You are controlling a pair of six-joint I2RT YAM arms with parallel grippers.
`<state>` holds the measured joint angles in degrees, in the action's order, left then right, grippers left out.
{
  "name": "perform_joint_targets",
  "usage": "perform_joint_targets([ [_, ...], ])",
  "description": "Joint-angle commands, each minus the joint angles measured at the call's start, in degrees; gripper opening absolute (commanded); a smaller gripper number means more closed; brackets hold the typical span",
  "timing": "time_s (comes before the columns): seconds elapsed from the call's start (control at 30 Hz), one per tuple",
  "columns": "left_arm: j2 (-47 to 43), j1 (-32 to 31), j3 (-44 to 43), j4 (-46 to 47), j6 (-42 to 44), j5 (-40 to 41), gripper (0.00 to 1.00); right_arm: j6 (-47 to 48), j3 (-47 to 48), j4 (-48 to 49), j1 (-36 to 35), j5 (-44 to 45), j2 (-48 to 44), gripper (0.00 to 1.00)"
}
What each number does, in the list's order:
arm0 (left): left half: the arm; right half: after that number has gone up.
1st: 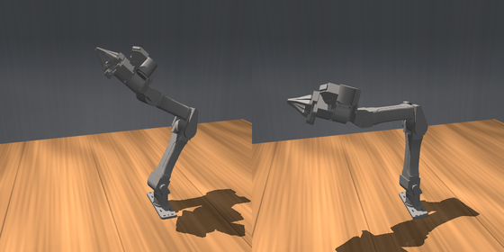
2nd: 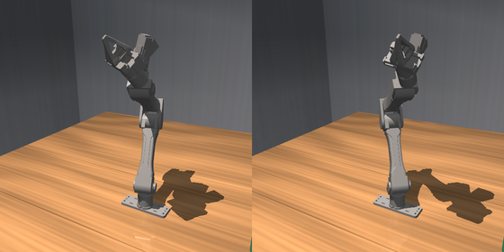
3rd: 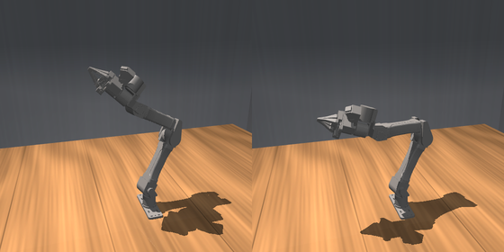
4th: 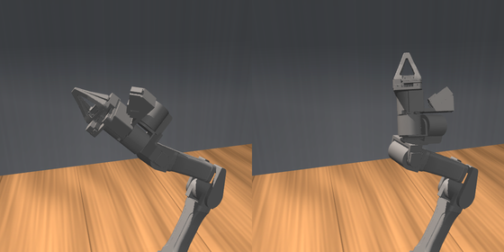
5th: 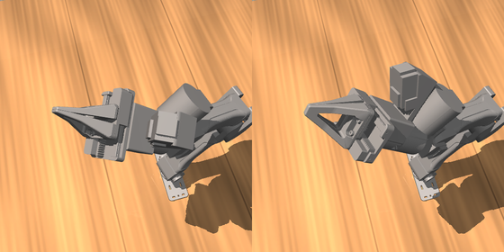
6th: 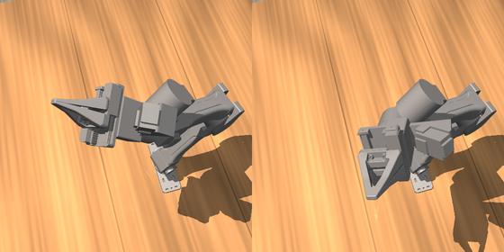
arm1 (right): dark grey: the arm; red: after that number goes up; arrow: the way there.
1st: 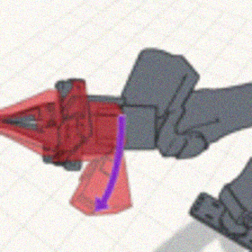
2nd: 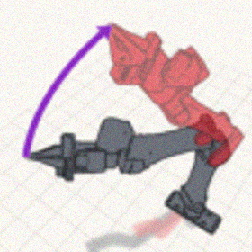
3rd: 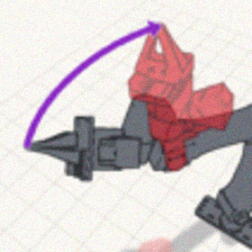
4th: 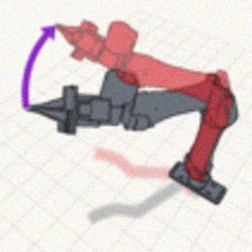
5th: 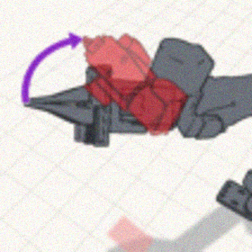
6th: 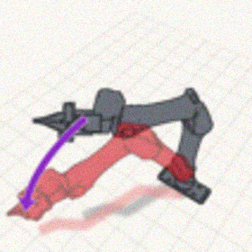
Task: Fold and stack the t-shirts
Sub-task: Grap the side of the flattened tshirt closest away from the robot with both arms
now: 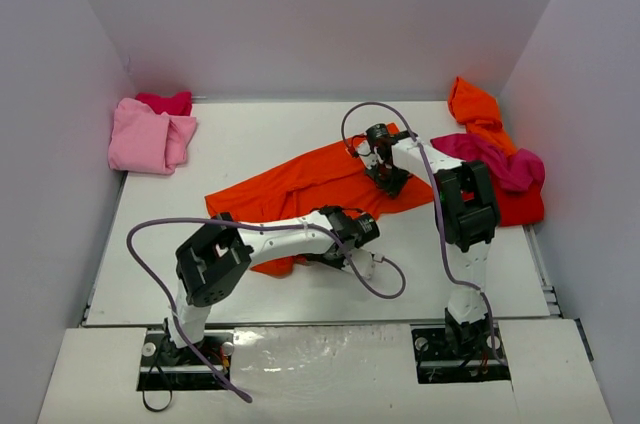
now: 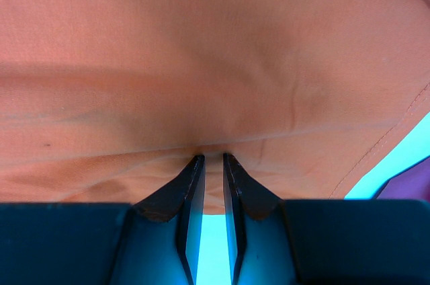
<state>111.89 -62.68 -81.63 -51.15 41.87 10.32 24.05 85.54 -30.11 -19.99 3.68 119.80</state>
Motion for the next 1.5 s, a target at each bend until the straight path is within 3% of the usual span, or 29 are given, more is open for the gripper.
perform_joint_targets([
  [0.0,-6.08,-2.64,-11.57,-10.33,-1.0,-7.68,0.0,-0.27,-3.77,-0.39,0.35,-0.26,4.24,0.16],
  [0.23,-2.75,-3.85,-30.7,-22.4,-0.45,-17.49,0.0,-0.55,-3.57,-0.44,-0.05,0.36,4.79,0.16],
  [0.4,-0.41,-1.93,-28.47,-17.39,2.2,-12.89,0.11,-0.54,-3.67,-0.39,-0.18,0.71,5.13,0.16],
  [0.47,1.39,-0.97,-27.25,-16.23,1.98,-12.98,0.19,-0.41,-3.71,-0.46,-0.23,0.8,5.18,0.16],
  [0.53,3.39,-0.02,-26.93,-15.15,0.72,-13.57,0.42,-0.41,-3.8,-0.39,-0.23,0.8,5.26,0.16],
  [0.6,4.44,0.35,-25.46,-12.81,0.48,-13.49,0.51,-0.32,-3.8,-0.39,-0.23,0.71,5.43,0.17],
  [0.67,3.99,0.36,-23.64,-8.74,-0.47,-12.74,0.71,-0.31,-3.89,-0.39,-0.23,0.73,5.35,0.17],
  [0.9,1.18,-0.01,-24.39,-7.47,-1.85,-11.18,0.76,-0.15,-4.24,0.4,-0.31,2.2,5.09,0.17],
  [1.07,-5.85,0.0,-21.39,-6.39,-2.14,-9.09,0.76,-0.06,-4.77,1.0,-0.31,2.2,3.88,0.16],
  [1.13,-8.82,1.72,-19.83,-4.51,-3.53,-7.17,0.74,-0.15,-4.63,1.02,-0.31,2.03,3.59,0.13],
  [1.2,-10.46,5.27,-18.13,-2.48,-4.51,-4.98,0.63,-0.23,-4.51,1.02,-0.4,2.03,3.24,0.11],
  [1.27,-11.51,7.94,-16.81,-1.04,-4.8,-6.76,0.37,-0.32,-4.37,0.84,-0.31,2.52,2.52,0.1],
  [1.33,-11.91,13.43,-16.14,-0.17,-6.6,-9.73,0.04,-0.3,-4.08,0.93,-0.23,3.07,1.14,0.1],
  [1.47,-10.47,20.92,-15.67,-3.64,-7.88,-15.53,0.0,-0.18,-2.7,0.9,0.0,3.56,-2.2,0.1],
])
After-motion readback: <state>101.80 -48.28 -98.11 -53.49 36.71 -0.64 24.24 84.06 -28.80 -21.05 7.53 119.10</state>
